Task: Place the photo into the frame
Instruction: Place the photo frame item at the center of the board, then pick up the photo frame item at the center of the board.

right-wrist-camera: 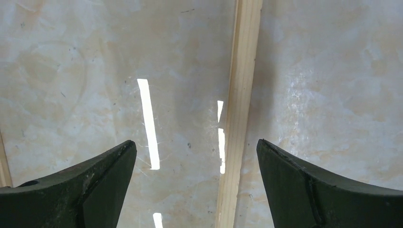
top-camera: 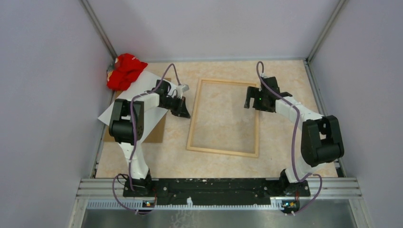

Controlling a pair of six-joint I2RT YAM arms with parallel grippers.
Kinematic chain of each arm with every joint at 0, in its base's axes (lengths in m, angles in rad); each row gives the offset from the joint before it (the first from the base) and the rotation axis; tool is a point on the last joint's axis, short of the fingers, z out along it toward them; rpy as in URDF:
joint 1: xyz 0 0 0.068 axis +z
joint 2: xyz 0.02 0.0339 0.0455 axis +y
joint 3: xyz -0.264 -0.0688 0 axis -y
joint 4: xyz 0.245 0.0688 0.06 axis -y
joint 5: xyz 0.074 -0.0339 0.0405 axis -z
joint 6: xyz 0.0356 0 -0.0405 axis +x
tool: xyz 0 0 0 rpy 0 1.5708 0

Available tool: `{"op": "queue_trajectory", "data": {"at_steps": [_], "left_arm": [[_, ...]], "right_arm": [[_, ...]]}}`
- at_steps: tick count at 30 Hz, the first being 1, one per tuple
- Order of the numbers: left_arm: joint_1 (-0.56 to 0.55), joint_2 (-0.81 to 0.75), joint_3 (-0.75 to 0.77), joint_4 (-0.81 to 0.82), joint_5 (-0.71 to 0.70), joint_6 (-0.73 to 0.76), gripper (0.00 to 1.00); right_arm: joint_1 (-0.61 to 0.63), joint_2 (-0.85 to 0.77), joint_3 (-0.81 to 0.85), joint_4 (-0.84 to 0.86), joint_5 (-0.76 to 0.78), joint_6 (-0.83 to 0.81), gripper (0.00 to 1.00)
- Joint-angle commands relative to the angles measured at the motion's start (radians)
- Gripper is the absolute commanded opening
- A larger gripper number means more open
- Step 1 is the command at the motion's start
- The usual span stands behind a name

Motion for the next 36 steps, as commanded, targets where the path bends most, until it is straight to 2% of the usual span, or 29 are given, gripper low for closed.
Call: {"op": "queue_trajectory", "data": {"at_steps": [1,10,14,15,20,23,26,27,31,35,36], "left_arm": [[-0.001,-0.040,0.018,-0.009,0.011,0.014,0.00],[-0.045,-0.047,-0.024,-0.008,0.070,0.033,0.00],[-0.081,-0.071,-0.058,-0.016,0.140,0.050,0.00],[-0.082,-0.075,-0.054,-0.024,0.160,0.052,0.00],[-0.031,-0.106,0.077,-0.194,0.171,0.115,0.01],[0.053,-0.151,0.204,-0.294,0.110,0.164,0.12],[0.181,-0.173,0.327,-0.342,-0.005,0.184,0.38],[0.225,-0.170,0.363,-0.353,-0.058,0.190,0.42],[0.388,-0.144,0.422,-0.327,-0.245,0.227,0.44],[0.483,-0.126,0.379,-0.180,-0.503,0.226,0.36],[0.498,-0.128,0.355,-0.132,-0.566,0.224,0.32]], "right_arm": [[0.006,-0.062,0.048,0.008,0.010,0.000,0.96],[0.030,-0.088,0.091,0.044,-0.096,0.055,0.92],[0.057,-0.104,0.123,0.052,-0.110,0.059,0.96],[0.062,-0.107,0.130,0.052,-0.121,0.063,0.99],[0.081,-0.108,0.182,0.070,-0.199,0.103,0.99],[0.116,-0.076,0.232,0.111,-0.243,0.147,0.99],[0.188,0.027,0.377,0.086,-0.248,0.163,0.99],[0.218,0.073,0.429,0.073,-0.227,0.165,0.99],[0.330,0.236,0.584,0.049,-0.156,0.173,0.99],[0.440,0.384,0.722,0.021,-0.107,0.162,0.99],[0.462,0.422,0.748,0.010,-0.094,0.158,0.99]]}}
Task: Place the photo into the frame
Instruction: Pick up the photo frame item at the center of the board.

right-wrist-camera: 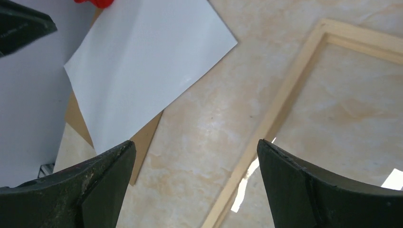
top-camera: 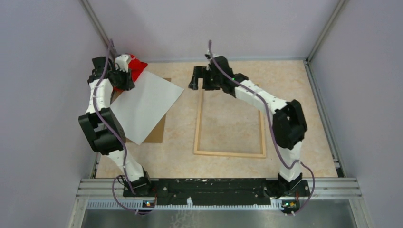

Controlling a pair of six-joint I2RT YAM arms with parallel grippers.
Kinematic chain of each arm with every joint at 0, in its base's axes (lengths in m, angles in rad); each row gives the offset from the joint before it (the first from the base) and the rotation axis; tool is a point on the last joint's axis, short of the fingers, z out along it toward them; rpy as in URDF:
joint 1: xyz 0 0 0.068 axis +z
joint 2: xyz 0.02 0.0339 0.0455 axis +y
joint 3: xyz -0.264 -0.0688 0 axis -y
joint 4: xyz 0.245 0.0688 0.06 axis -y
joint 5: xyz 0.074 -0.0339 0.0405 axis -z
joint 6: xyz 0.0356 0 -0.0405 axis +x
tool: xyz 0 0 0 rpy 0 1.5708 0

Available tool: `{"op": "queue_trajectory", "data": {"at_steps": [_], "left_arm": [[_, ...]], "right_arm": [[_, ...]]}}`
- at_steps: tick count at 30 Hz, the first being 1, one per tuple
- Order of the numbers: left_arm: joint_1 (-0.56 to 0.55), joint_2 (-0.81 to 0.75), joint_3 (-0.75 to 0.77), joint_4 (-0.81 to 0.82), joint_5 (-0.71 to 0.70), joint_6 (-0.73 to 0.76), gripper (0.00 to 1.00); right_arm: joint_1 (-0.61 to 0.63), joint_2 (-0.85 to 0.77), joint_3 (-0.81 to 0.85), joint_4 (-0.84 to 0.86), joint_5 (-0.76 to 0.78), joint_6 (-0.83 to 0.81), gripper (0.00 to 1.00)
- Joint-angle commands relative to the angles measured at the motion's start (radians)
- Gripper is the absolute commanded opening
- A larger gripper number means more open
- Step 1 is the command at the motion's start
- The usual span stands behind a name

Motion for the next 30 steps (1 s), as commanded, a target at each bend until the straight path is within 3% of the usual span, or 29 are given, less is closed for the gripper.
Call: {"op": "queue_trajectory", "data": {"at_steps": [1,4,9,16,24,30], "left_arm": [[0.049,0.007,-0.086,0.174,-0.389,0.029,0.29],[0.073,0.003,-0.176,0.330,-0.571,0.034,0.20],[0.094,0.041,-0.256,0.489,-0.710,0.067,0.18],[0.092,0.138,-0.267,0.515,-0.687,0.061,0.14],[0.093,0.191,-0.309,0.461,-0.597,0.036,0.08],[0.095,0.208,-0.344,0.464,-0.591,0.074,0.05]], "right_arm": [[0.108,0.142,0.136,-0.062,0.074,-0.006,0.99],[0.144,0.200,0.180,-0.068,0.077,0.007,0.99],[0.178,0.261,0.202,-0.053,0.102,0.053,0.99],[0.179,0.397,0.293,-0.034,0.171,0.157,0.99],[0.163,0.623,0.554,-0.073,0.242,0.191,0.98],[0.111,0.700,0.605,-0.006,0.225,0.291,0.97]]}}
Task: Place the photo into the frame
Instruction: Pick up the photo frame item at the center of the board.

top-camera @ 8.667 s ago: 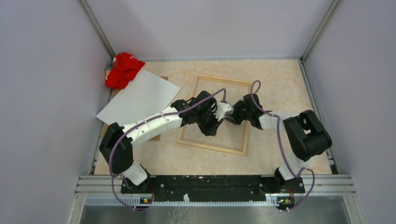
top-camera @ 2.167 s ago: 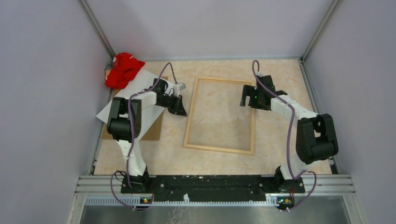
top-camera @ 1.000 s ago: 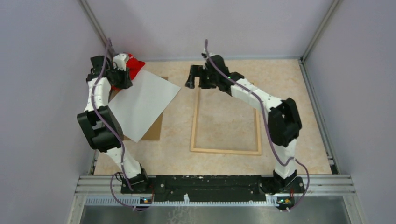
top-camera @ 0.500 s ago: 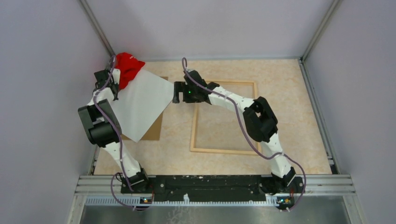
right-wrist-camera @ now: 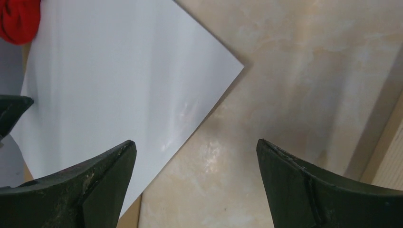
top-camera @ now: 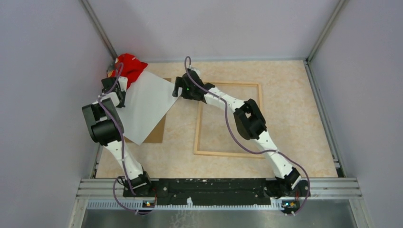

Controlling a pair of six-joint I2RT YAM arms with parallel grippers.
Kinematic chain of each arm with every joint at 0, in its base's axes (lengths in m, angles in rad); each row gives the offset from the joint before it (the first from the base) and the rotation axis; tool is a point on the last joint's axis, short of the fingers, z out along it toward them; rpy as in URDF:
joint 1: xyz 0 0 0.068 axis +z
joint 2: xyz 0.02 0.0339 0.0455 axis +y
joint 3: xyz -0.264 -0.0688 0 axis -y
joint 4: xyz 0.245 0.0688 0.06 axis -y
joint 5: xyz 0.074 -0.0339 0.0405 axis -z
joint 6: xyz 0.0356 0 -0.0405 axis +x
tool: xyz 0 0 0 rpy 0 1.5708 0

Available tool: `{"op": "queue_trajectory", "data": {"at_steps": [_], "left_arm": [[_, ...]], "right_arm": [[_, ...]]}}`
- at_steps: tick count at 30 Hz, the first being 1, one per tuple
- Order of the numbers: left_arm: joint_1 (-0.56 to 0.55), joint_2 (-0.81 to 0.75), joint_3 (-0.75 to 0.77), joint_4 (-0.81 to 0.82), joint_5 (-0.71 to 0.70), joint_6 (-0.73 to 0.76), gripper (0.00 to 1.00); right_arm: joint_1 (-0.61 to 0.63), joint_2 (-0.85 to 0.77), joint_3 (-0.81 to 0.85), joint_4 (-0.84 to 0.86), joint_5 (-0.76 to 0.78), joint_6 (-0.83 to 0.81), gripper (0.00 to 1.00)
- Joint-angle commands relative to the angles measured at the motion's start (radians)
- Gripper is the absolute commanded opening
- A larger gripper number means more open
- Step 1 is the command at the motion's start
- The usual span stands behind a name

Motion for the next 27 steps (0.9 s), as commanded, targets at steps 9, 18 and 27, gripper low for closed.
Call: {"op": "queue_trajectory", "data": {"at_steps": [9,18,27], "left_arm": [[0.004,0.055,-0.044,-0.037,0.051,0.031,0.03],[0.004,0.065,-0.047,-0.042,0.050,0.042,0.01],[0.004,0.058,-0.051,-0.048,0.088,0.049,0.00]], "right_arm": [[-0.098,0.163,0.143,0.117,-0.124,0.229,0.93],[-0.107,0.243,0.170,0.207,-0.248,0.353,0.90],[-0.100,0.255,0.130,0.318,-0.329,0.412,0.88]]}}
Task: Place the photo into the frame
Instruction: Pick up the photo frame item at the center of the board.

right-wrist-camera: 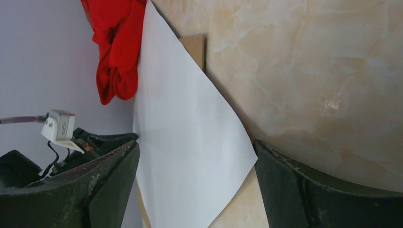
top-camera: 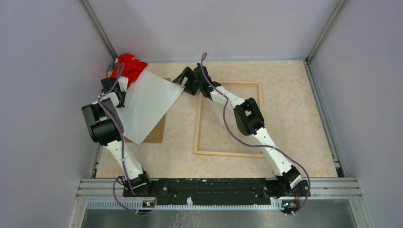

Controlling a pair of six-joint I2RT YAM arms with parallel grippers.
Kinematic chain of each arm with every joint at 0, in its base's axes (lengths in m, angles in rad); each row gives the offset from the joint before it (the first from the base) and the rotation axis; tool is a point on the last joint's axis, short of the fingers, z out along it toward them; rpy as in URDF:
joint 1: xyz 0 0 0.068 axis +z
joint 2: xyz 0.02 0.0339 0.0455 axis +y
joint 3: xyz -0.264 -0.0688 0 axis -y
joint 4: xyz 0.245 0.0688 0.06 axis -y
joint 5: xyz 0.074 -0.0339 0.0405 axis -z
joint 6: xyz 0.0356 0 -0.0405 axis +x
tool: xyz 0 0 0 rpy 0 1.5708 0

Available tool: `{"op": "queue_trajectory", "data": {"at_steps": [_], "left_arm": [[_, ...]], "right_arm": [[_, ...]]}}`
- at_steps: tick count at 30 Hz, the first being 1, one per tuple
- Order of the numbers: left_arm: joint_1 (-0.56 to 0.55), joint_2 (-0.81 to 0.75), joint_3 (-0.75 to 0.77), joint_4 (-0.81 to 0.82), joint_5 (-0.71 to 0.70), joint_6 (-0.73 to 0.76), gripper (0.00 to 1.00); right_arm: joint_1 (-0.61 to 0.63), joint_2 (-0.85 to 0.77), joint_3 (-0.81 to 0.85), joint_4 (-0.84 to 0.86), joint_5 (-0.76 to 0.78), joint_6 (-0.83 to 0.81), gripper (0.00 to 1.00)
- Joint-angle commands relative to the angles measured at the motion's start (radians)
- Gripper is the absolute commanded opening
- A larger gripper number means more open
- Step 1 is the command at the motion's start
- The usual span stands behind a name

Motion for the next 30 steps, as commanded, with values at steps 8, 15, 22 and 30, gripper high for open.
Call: {"op": "queue_trajectory", "data": {"at_steps": [8,15,22,30], "left_arm": [[0.004,0.056,-0.054,-0.062,0.065,0.005,0.00],[0.004,0.047,-0.060,-0.082,0.080,0.006,0.00],[0.004,0.021,-0.079,-0.110,0.108,0.016,0.00],[0.011,-0.036,-0.050,-0.220,0.184,0.020,0.37]], "right_arm": [[0.026,-0.005,-0.164,0.231,-0.115,0.098,0.81],[0.052,-0.016,-0.186,0.295,-0.105,0.115,0.60],[0.062,-0.014,-0.168,0.277,-0.067,0.110,0.18],[0.062,-0.179,-0.263,0.236,-0.037,-0.017,0.00]]}}
